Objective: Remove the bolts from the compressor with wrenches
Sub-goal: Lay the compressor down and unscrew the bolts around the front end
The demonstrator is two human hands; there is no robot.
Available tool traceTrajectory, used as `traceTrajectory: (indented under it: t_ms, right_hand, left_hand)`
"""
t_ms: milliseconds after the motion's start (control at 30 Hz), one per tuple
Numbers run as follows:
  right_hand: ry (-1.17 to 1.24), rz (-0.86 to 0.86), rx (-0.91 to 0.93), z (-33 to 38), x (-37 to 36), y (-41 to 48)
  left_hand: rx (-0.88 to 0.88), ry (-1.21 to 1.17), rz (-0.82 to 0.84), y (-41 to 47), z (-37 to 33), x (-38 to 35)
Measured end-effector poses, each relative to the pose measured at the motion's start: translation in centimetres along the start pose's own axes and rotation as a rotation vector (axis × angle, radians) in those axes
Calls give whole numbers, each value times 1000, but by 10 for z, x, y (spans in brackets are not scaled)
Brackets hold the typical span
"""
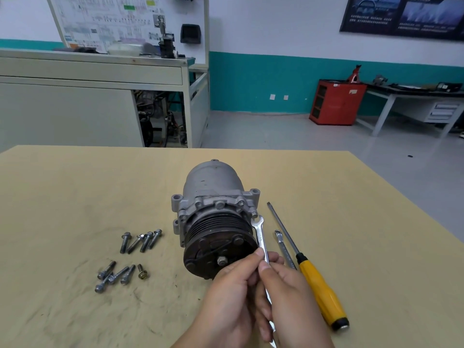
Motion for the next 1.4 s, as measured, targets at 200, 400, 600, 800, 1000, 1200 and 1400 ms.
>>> traceTrajectory:
  t_ms: [200,400,600,800,1000,1200,1400]
  right_hand:
    - [-75,-5,4,5,4,0]
    - [-102,30,-2,12,6,-1]
    - [-24,65,21,16,3,-6]
    - [-25,40,21,10,2,-4]
    - [-16,51,-7,5,2,-1]
    - [-61,10,5,6,4,-1]
    - [-75,2,15,8,5,-3]
  left_hand:
    - [-17,-16,19,2,-1,-2]
    - [-33,-35,33,2,-1,-6]
    - [-44,-21,56,-1,-6,-8]
    - [-42,3,71,-2,-5,-7]
    - [-32,3,45,0,-2,-7]
    - [-34,9,47,-1,-2,-7]
    - [-50,0,39,-1,-4,-8]
Point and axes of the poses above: each hand's wrist, its own y-axis towards the middle knuckle, its own x-axis out of the back of the hand, z = x × y, the point moved 8 cm from there along y, towards the middle knuckle, and after that the axes turned 4 degrees about -x, right-handed, at the moved point
